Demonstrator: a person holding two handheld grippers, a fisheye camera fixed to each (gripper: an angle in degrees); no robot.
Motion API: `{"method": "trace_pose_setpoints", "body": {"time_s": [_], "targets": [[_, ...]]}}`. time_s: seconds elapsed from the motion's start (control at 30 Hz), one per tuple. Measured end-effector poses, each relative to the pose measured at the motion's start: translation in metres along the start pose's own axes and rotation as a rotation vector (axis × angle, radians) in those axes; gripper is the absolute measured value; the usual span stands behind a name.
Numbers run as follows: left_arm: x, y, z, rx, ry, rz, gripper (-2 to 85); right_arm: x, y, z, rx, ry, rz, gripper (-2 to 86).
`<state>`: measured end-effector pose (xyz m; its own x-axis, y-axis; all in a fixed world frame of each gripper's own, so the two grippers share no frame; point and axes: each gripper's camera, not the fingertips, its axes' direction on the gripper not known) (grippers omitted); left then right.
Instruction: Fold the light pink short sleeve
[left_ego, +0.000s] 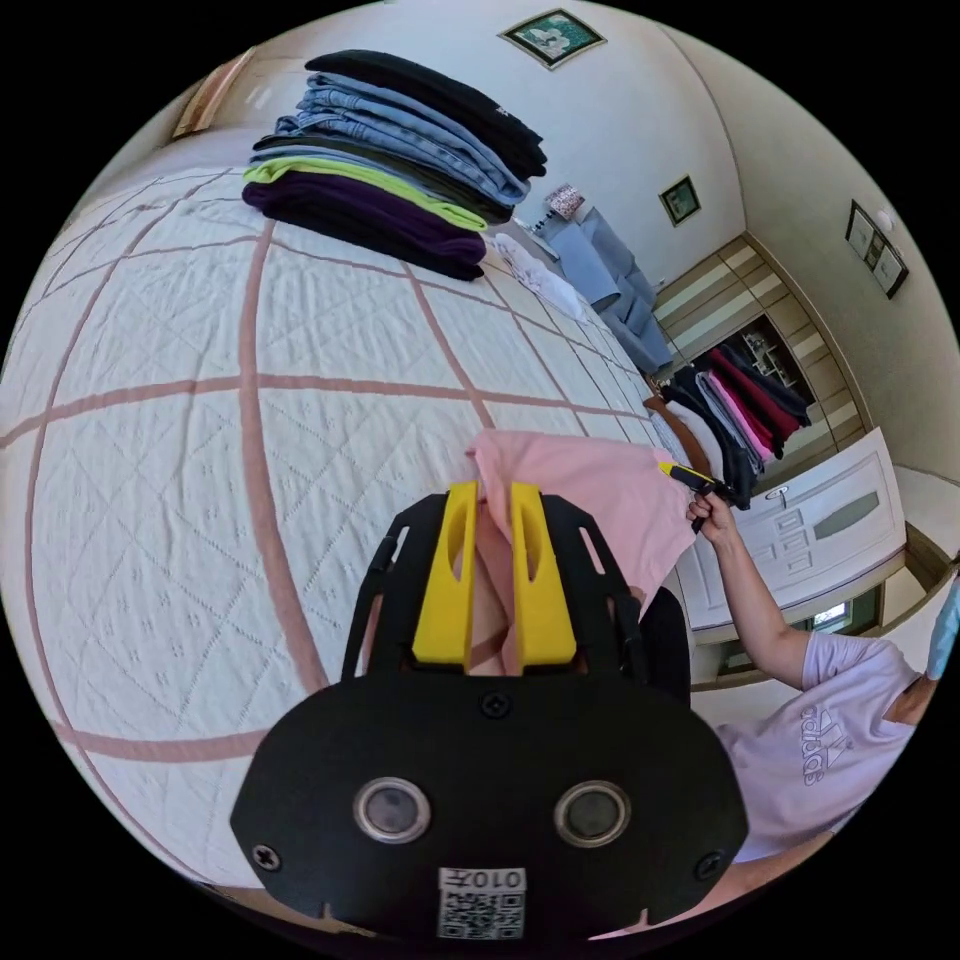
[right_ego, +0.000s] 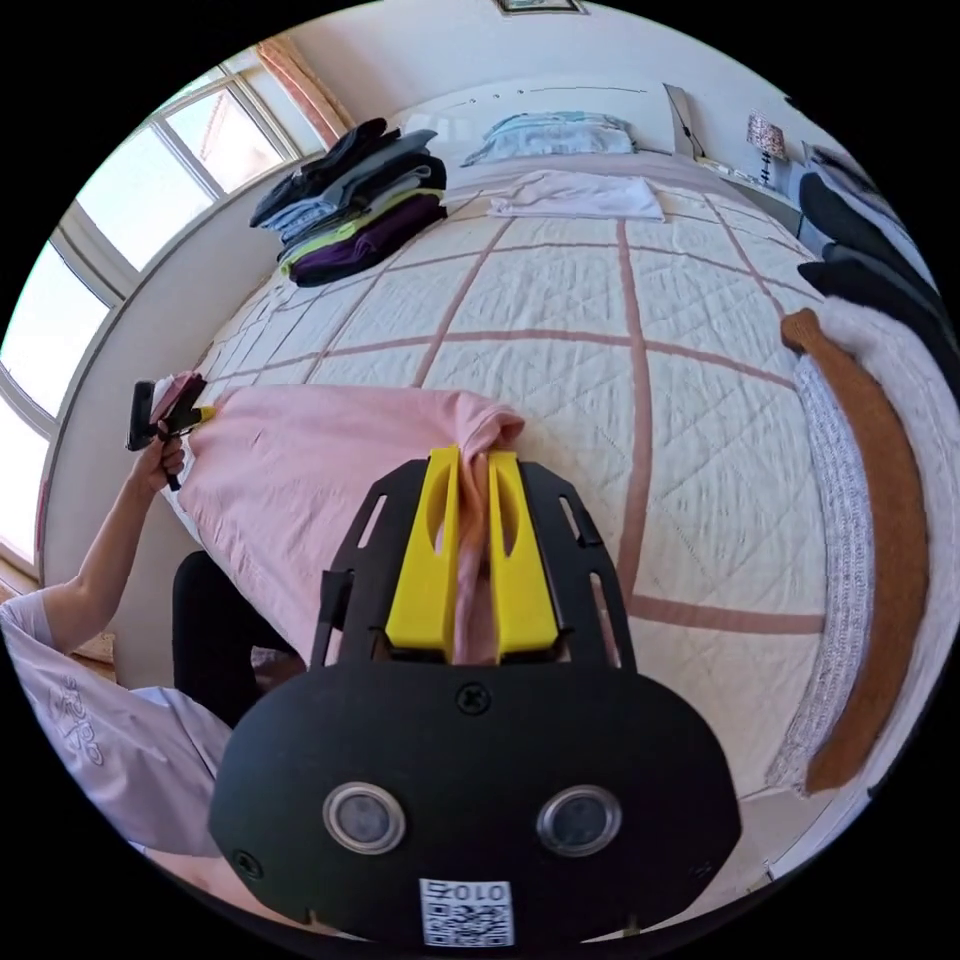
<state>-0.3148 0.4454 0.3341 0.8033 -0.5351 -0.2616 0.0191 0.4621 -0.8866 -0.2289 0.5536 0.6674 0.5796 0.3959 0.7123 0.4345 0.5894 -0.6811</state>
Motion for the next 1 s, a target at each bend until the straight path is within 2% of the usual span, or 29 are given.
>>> {"method": "trace_pose_setpoints", "body": {"time_s": [0.1,0.17,0.33,0.43,0.57,0.63,0.7,0.77,0.83,0.9,1.0], "targets": [[0.021,0.027,-0.027,0.070,-0.140,0.021,6.0,0.002,0.021,-0.030,0.057,0.048,0.045,5.6],[0.051,0.047,-0.039,0.072,-0.257,0.118,6.7,-0.011,0.047,-0.056,0.104,0.093,0.025,5.9],[0.157,0.110,0.002,-0.082,-0.408,0.584,8.8,-0.072,0.093,-0.065,0.125,0.039,-0.129,7.0],[0.188,0.126,0.034,-0.128,-0.457,0.701,9.2,-0.106,0.107,-0.047,0.123,0.078,-0.216,6.7],[0.197,0.117,0.054,-0.130,-0.364,0.653,9.2,-0.118,0.103,-0.036,0.108,0.148,-0.192,6.6],[0.193,0.122,0.075,-0.219,-0.397,0.636,9.1,-0.115,0.103,-0.024,0.019,0.214,-0.179,6.6],[0.182,0.133,0.084,-0.216,-0.361,0.605,8.9,-0.106,0.111,-0.008,-0.042,0.241,-0.177,6.5],[0.170,0.142,0.080,-0.158,-0.286,0.548,8.8,-0.084,0.128,-0.011,0.069,0.130,-0.121,6.3],[0.165,0.148,0.072,-0.127,-0.222,0.482,8.8,-0.069,0.130,-0.022,0.074,0.037,-0.060,6.4],[0.178,0.157,0.058,-0.051,-0.260,0.505,8.8,-0.057,0.134,-0.043,0.099,-0.033,0.010,6.7],[0.215,0.173,0.043,0.051,-0.361,0.580,9.4,-0.052,0.163,-0.080,0.254,0.028,0.090,8.1]]}}
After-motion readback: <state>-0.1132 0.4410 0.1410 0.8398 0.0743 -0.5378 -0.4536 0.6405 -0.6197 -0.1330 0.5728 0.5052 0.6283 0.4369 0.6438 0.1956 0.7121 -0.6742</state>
